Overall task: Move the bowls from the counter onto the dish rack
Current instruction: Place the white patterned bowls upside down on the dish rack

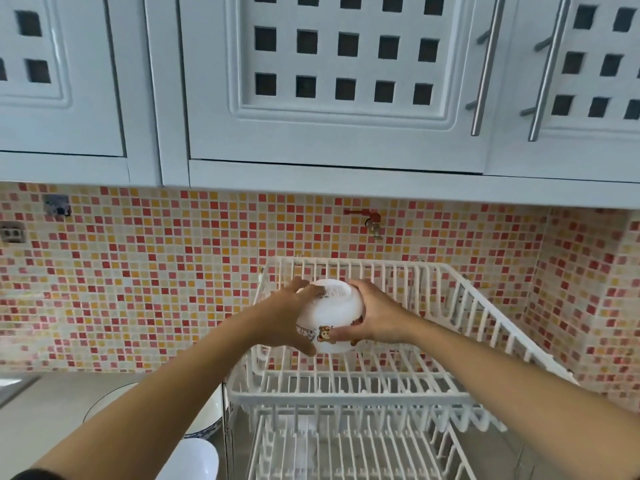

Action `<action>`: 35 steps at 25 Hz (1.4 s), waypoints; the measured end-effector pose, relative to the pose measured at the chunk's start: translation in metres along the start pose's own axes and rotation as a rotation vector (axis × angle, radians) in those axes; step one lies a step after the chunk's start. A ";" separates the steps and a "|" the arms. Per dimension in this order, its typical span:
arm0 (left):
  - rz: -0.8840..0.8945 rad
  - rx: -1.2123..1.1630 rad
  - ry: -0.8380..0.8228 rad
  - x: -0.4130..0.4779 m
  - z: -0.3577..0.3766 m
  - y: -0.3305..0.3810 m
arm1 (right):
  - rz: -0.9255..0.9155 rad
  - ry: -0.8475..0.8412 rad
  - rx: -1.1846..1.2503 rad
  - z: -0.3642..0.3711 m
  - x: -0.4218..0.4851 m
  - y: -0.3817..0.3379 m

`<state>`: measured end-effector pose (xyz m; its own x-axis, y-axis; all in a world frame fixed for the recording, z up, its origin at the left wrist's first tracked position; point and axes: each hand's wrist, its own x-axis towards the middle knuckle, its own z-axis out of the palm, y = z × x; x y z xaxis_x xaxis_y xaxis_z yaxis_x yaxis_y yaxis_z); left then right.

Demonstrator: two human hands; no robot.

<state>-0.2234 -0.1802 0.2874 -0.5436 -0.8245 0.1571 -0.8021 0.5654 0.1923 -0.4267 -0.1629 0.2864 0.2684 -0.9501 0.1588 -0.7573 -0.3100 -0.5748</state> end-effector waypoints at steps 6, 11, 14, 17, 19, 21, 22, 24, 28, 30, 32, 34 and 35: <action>-0.043 0.140 -0.089 -0.002 0.005 -0.006 | 0.000 -0.146 -0.119 0.017 0.009 0.006; -0.026 0.210 -0.069 0.000 0.009 0.000 | 0.033 -0.160 -0.069 0.007 0.005 0.016; -0.040 0.222 -0.086 0.001 0.007 0.003 | 0.070 -0.142 -0.134 0.008 0.008 0.017; -0.052 0.183 -0.127 -0.004 0.002 0.007 | 0.085 -0.185 -0.182 0.002 0.010 0.013; -0.054 0.095 -0.096 -0.009 -0.011 0.008 | 0.103 -0.178 -0.188 -0.004 0.007 0.004; -0.033 0.067 0.025 -0.018 -0.032 0.003 | 0.093 -0.150 -0.157 -0.010 0.006 -0.013; -0.039 0.063 0.093 -0.024 -0.043 -0.001 | 0.066 -0.129 -0.142 -0.013 0.005 -0.025; -0.108 0.030 0.201 -0.045 -0.061 -0.019 | -0.013 -0.091 -0.099 -0.009 0.009 -0.060; -0.311 -0.005 0.286 -0.103 -0.076 -0.070 | -0.203 -0.005 -0.161 0.036 0.030 -0.149; -0.404 -0.013 0.290 -0.136 -0.076 -0.094 | -0.262 -0.035 -0.220 0.073 0.040 -0.190; -0.516 -0.008 0.268 -0.177 -0.072 -0.121 | -0.266 -0.127 -0.250 0.122 0.050 -0.226; -0.638 0.000 0.205 -0.221 -0.054 -0.157 | -0.250 -0.215 -0.269 0.183 0.057 -0.247; -0.693 0.009 0.170 -0.242 -0.040 -0.177 | -0.242 -0.247 -0.270 0.215 0.058 -0.250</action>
<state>0.0596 -0.0798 0.2537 0.1372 -0.9790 0.1509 -0.9516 -0.0879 0.2944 -0.0933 -0.1329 0.2666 0.5667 -0.8226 0.0475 -0.7748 -0.5517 -0.3087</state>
